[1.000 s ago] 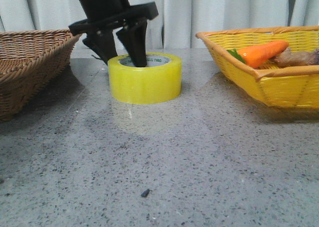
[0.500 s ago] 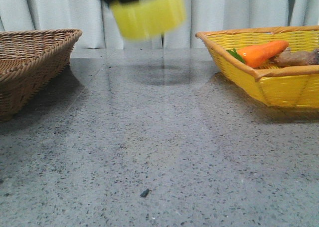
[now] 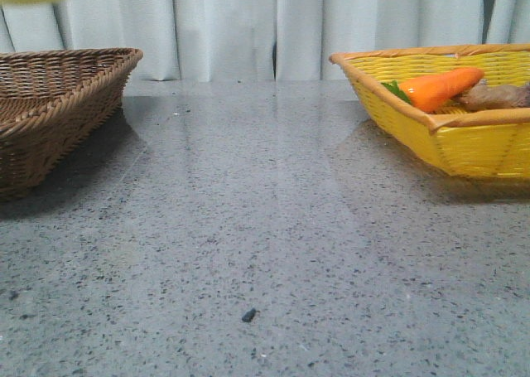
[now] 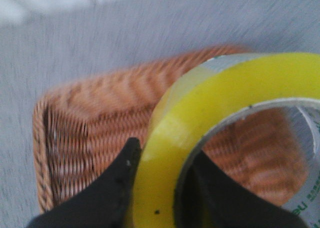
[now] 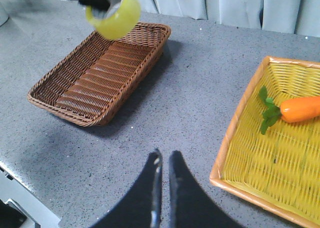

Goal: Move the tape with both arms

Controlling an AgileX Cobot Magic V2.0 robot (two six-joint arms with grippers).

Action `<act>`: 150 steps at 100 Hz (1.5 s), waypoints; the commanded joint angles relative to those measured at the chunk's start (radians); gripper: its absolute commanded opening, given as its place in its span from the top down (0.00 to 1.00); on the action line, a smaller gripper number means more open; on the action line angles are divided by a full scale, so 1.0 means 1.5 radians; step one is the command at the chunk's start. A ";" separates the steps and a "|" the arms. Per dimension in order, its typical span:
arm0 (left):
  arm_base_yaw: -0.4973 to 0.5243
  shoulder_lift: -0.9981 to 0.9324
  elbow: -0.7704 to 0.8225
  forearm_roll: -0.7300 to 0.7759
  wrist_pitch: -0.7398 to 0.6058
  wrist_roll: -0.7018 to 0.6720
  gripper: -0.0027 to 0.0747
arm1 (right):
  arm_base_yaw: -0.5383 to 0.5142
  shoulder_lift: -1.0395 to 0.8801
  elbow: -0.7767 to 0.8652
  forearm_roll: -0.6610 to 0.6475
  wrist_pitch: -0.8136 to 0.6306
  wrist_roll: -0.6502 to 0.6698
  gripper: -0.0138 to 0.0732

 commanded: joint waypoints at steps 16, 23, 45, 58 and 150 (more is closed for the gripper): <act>0.029 -0.051 0.090 -0.034 -0.008 -0.010 0.99 | 0.000 0.004 -0.013 -0.027 -0.051 -0.001 0.91; 0.029 -0.049 0.094 -0.034 -0.008 -0.010 0.93 | 0.000 0.004 -0.012 -0.030 -0.051 -0.001 0.91; 0.029 -0.065 0.094 -0.037 -0.013 -0.029 0.43 | 0.000 0.004 -0.012 -0.059 -0.051 -0.001 0.91; 0.029 -0.093 0.098 -0.059 -0.076 -0.029 0.39 | 0.000 -0.006 -0.004 -0.097 -0.052 -0.001 0.91; -0.230 -0.753 0.960 -0.010 -0.761 -0.023 0.99 | 0.000 -0.457 0.414 -0.390 -0.236 -0.001 0.91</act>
